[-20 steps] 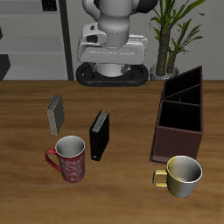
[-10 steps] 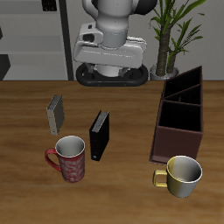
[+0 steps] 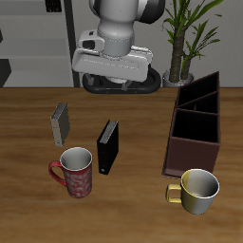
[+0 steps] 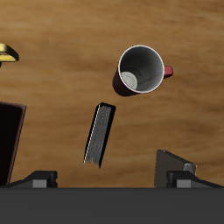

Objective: Place the black book into the left desk caddy's front compartment

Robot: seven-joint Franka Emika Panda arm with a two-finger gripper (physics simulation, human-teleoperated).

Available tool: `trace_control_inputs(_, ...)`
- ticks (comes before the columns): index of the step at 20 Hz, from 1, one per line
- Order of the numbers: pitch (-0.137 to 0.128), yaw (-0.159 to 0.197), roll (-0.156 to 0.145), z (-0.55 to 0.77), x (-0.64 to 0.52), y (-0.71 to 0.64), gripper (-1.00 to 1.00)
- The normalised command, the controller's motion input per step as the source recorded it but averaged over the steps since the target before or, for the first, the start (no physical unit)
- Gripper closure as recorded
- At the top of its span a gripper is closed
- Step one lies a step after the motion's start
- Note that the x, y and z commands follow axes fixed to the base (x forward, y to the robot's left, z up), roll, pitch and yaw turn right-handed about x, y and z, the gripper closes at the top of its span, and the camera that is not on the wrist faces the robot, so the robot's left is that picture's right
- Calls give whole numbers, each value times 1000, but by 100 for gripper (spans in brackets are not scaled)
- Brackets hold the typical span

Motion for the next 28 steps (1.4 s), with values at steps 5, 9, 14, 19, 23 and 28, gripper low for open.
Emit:
trace_control_inputs(5, -33, -20, -9, -180, 16, 72, -100)
trace_control_inputs(9, -53, -12, -26, -99, -6, 105, -100)
trace_control_inputs(14, -21, -43, 11, -227, 0, 92, -100)
trace_control_inputs(19, -9, -45, 2, -206, 92, 10, -100)
trace_control_inputs(23, 5, -6, 15, -233, 63, 85, -100)
trace_control_inputs(28, 9, -19, 6, -209, 65, 27, -100)
